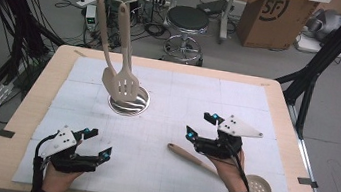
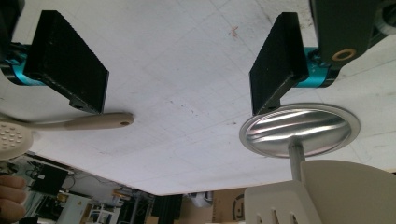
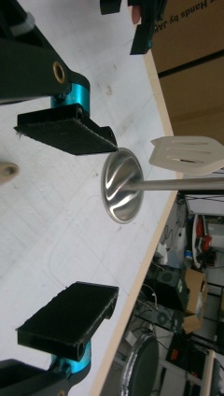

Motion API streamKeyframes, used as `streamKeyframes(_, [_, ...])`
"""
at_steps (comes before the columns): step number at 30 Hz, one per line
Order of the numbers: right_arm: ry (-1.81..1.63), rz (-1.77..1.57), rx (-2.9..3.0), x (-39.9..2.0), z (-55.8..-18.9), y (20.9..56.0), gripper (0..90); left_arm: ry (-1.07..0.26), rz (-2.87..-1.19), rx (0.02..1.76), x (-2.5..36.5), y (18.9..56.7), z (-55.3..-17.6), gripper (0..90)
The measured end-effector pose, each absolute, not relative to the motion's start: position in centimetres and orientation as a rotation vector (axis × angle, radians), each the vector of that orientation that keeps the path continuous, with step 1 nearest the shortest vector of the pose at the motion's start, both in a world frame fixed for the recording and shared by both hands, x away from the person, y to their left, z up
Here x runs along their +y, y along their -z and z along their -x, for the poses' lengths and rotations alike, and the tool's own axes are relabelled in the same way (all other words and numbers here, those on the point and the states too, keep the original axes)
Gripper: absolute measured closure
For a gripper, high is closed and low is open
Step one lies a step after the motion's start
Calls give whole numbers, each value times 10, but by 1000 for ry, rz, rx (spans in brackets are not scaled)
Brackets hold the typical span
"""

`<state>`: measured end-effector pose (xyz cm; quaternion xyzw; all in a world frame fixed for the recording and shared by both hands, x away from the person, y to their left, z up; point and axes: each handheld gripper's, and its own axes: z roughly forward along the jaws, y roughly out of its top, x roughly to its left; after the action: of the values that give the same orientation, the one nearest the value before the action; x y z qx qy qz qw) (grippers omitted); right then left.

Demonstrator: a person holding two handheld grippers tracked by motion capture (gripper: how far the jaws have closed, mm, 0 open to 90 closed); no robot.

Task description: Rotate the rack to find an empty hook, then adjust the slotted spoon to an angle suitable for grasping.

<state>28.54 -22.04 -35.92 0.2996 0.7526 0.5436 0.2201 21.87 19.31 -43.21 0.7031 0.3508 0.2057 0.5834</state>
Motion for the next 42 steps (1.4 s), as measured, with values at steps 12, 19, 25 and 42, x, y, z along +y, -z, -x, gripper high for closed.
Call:
streamKeyframes(12, [-1385,-846,2204,-232,-277,372,265,-475,-1647,821,190,433,-220,202])
streamKeyframes(19, [-1309,-918,2344,-228,-283,391,295,-477,-1649,819,189,433,-220,202])
streamKeyframes(25, [-1265,-951,2438,-219,-291,407,320,-477,-1646,818,191,433,-220,202])
streamKeyframes(42, [-1158,-957,2580,-203,-304,424,453,-473,-1649,821,190,434,-220,200])
